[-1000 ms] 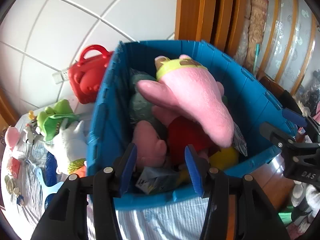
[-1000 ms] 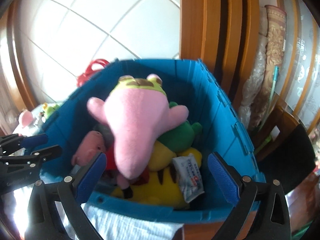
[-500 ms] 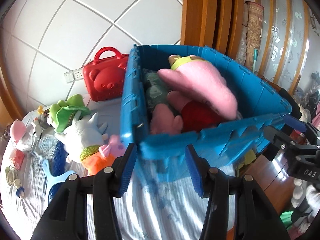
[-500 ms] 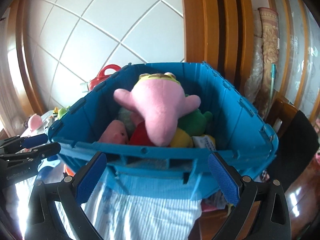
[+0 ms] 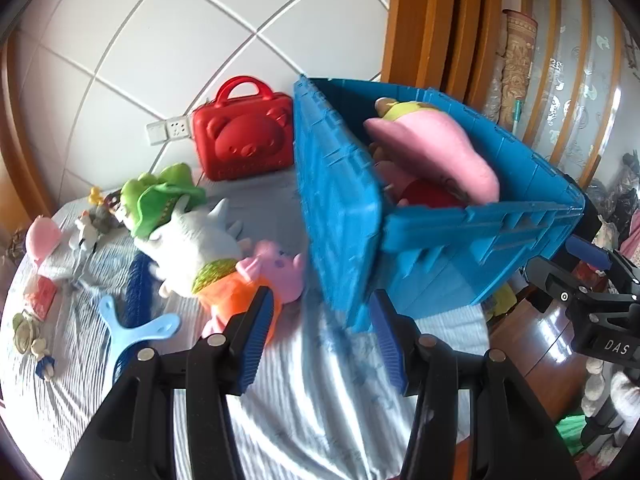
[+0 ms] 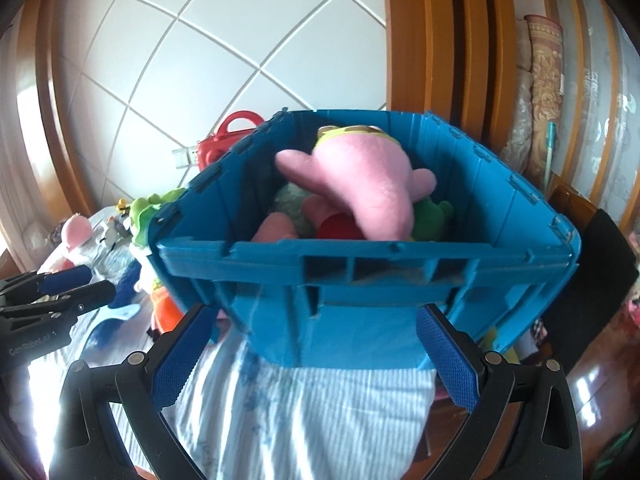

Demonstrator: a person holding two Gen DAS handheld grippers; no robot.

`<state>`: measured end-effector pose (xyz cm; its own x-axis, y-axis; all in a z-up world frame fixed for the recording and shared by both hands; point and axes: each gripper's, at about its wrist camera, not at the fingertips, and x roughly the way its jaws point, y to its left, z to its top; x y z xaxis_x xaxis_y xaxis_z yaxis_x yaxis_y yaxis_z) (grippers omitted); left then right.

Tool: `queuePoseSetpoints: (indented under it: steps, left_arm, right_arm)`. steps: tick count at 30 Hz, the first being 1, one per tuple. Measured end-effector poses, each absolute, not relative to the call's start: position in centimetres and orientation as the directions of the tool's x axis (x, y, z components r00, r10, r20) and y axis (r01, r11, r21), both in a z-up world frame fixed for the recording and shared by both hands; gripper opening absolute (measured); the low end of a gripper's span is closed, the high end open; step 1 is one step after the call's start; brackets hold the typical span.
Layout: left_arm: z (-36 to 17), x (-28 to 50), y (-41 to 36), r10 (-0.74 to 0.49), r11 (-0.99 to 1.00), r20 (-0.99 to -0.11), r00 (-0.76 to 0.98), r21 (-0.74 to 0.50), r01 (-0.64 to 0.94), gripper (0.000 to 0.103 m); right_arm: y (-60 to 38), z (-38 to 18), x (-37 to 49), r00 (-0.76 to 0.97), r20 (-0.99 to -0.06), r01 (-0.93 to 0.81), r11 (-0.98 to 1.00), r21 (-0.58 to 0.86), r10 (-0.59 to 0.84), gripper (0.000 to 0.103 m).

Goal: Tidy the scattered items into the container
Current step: 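Raise both open tools out of the crate and back over the table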

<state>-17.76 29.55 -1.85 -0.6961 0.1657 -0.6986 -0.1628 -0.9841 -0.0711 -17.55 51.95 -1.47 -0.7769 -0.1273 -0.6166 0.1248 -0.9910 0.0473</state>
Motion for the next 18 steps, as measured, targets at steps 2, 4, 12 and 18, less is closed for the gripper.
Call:
queuePoseSetpoints:
  steps: [2, 4, 12, 18]
  left_arm:
    - [-2.2, -17.3, 28.2, 0.161, -0.985, -0.705, -0.690, -0.074, -0.153, 0.049]
    - [-2.6, -16.9, 26.8, 0.153, -0.987, -0.710, -0.687, -0.078, -0.139, 0.049]
    - [-4.2, -15.5, 20.1, 0.112, -0.993, -0.734, -0.670, -0.098, -0.058, 0.049]
    - [-5.6, -14.7, 15.9, 0.085, -0.995, -0.758, -0.647, -0.102, -0.012, 0.049]
  right_arm:
    - [50.7, -1.6, -17.3, -0.771, -0.623, 0.132, -0.990, 0.043, -0.130, 0.103]
    - [49.4, -1.8, -17.2, -0.763, -0.631, 0.143, -0.989, 0.041, -0.136, 0.103]
    - [43.5, -2.7, -16.7, -0.731, -0.662, 0.200, -0.979, 0.024, -0.166, 0.103]
    - [39.8, -3.5, -16.0, -0.715, -0.676, 0.224, -0.974, 0.018, -0.177, 0.103]
